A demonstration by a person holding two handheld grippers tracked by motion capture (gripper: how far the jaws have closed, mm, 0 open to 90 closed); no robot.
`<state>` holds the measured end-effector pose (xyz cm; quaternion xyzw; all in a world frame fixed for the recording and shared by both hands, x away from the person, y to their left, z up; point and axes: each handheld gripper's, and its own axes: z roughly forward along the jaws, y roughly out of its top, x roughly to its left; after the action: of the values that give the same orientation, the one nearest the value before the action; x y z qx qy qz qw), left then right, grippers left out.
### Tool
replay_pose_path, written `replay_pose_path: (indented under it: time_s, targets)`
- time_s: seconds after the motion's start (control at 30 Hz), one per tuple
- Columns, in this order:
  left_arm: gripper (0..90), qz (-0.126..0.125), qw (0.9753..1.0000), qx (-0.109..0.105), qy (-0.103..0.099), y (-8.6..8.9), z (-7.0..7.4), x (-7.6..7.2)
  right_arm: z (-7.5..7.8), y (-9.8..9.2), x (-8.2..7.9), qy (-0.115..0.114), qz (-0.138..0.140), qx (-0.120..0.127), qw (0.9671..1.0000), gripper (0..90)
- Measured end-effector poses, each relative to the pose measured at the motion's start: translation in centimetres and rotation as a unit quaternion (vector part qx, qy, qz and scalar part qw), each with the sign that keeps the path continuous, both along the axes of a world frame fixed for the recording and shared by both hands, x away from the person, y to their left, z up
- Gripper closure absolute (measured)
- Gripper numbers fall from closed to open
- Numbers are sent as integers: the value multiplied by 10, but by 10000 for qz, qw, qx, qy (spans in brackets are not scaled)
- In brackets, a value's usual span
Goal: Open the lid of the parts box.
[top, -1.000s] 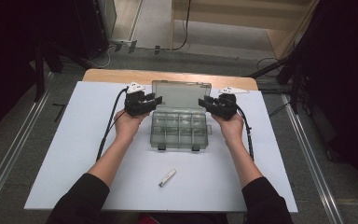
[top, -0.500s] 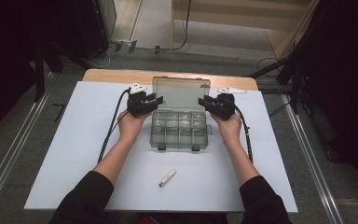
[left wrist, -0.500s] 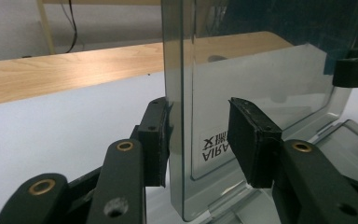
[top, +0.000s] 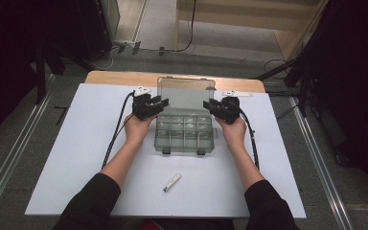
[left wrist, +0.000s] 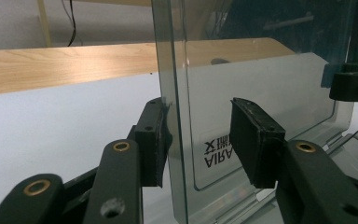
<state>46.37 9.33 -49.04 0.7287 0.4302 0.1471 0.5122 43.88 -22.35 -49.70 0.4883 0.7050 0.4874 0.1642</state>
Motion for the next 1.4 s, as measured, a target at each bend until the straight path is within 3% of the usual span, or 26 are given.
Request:
replay_pose_path:
  time_s: [0.77,1.1,1.4]
  targets:
    - [468,66,9998,-56,174,-4,-14,6,-12,4,5,232,-101,29,9997,543]
    - [457,48,9989,-94,462,-2,-19,9,-15,2,7,418,-82,23,9991,539]
    - [447,27,9982,-85,599,-1,-21,10,-17,0,7,571,-66,63,9983,542]
